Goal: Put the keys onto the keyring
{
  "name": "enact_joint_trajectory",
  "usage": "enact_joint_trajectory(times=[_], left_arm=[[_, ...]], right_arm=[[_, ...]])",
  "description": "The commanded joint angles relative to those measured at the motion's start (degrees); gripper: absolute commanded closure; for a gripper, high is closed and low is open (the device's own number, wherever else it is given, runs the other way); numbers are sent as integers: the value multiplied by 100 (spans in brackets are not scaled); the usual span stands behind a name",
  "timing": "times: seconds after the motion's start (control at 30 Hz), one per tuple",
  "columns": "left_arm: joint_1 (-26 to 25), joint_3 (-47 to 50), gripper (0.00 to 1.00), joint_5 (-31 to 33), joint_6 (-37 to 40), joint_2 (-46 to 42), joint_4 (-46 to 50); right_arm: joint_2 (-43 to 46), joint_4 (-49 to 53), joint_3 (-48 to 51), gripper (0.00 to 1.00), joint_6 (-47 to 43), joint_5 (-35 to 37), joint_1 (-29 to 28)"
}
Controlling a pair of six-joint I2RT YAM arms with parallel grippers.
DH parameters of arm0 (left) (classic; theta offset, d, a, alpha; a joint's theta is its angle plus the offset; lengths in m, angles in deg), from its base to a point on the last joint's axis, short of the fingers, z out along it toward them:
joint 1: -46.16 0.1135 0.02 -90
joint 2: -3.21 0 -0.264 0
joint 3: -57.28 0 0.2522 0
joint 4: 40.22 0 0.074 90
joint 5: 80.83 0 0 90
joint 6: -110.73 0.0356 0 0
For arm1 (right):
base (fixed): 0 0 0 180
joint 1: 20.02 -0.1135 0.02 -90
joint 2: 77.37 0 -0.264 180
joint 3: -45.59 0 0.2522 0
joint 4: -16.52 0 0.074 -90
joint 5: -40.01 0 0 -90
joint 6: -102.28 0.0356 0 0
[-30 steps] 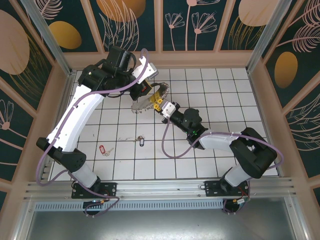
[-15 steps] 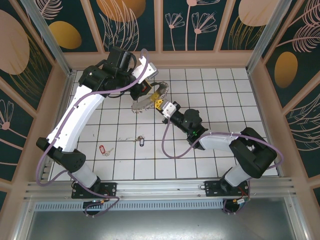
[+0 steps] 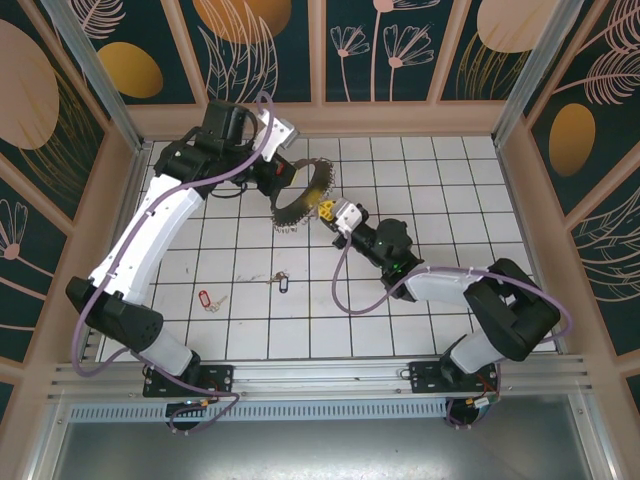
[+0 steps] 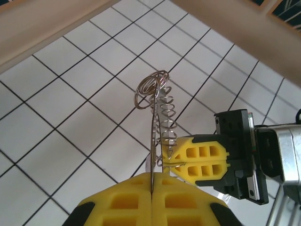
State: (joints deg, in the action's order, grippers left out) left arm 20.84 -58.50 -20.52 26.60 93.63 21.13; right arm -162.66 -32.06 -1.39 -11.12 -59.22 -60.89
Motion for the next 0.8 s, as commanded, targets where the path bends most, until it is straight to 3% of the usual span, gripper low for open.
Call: enact_joint_trajectory(times=[0.0,0.3,0.47,0.77], left_arm=[[355,498,100,-632,-468,-163,-867],[831,1611,100,-2455,-1408,48,-2286],[886,1721,100,-2941,-1529,273,-2385],[882,1581,100,-2416,-1454,155,-2432]], right_arm=[[437,-401,17,100,369,-598,154],[834,72,-14,100,357,-944,457],[905,434,-39,100,-194,-677,476],[1014,1803,-434,100,-970,-102,474]])
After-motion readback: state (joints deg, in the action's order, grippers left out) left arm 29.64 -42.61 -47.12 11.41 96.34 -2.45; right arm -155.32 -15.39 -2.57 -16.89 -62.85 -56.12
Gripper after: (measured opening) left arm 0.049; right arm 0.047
